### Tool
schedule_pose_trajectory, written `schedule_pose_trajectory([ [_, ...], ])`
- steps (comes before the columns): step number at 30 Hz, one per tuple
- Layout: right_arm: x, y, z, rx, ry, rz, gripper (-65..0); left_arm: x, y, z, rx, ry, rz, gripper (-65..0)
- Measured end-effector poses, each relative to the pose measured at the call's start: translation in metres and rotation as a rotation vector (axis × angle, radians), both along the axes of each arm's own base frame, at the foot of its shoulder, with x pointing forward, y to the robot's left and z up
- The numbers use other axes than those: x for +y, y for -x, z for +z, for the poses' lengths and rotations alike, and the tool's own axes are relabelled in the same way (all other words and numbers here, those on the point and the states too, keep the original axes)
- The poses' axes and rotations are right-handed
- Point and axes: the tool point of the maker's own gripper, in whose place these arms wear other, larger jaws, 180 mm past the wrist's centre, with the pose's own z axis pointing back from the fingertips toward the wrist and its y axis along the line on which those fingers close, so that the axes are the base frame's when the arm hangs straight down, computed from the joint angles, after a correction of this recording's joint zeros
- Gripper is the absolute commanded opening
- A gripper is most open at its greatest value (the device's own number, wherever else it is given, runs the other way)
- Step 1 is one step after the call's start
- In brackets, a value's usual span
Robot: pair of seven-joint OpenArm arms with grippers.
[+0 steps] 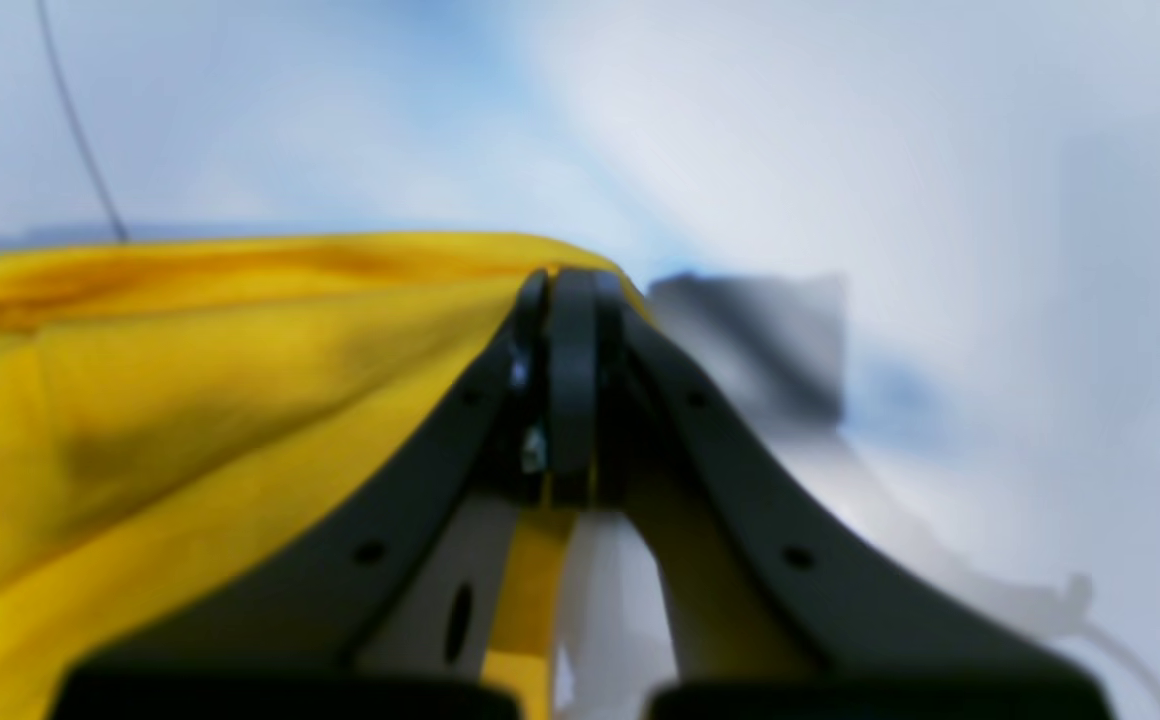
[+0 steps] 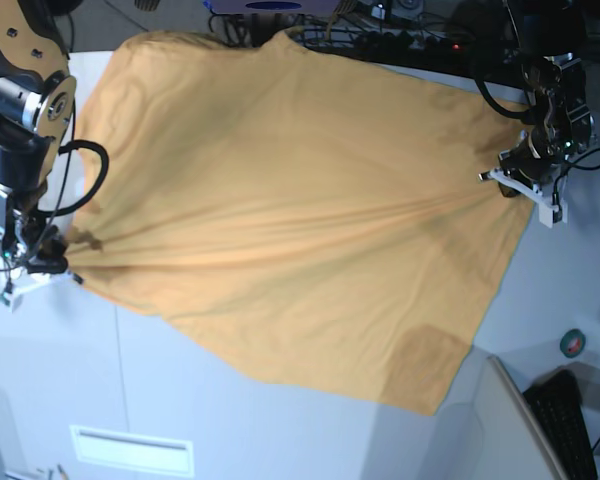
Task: Layout the t-shirt on the table in an organized manner, then fold the t-shirt properly
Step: 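Move the right gripper inward over the shirt, pulling its held fabric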
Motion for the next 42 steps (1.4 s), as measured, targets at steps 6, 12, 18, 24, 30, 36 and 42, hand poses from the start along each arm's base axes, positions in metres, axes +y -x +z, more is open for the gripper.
schedule_pose_trajectory([
  [6,0.0,0.003,0.045,-0.152,0.137,0.017,-65.0,-0.004,0.02,0.008,0.046,-0.047,-0.05,-65.0],
  [12,0.081,-0.031,0.059,-0.194,0.126,0.322,-65.0,-0.009,0.018,0.014,0.054,-0.058,-0.066,-65.0],
  [18,0.116,-0.043,0.063,-0.199,0.108,0.492,-27.8,-0.008,0.021,0.014,0.06,-0.06,-0.063,-65.0],
  [24,0.142,-0.053,0.045,-0.121,0.001,0.59,-22.8,-0.007,0.021,0.014,0.06,-0.061,-0.063,-65.0],
  [30,0.154,-0.031,0.002,0.012,-0.098,0.596,-37.7,-0.007,0.02,0.014,0.059,-0.059,-0.062,-65.0],
  [36,0.155,-0.03,0.003,0.017,-0.103,0.601,-65.0,-0.008,0.02,0.014,0.059,-0.06,-0.063,-65.0],
  [42,0.166,-0.026,0.051,-0.164,0.008,0.631,-65.0,-0.009,0.019,0.013,0.057,-0.057,-0.062,-65.0],
])
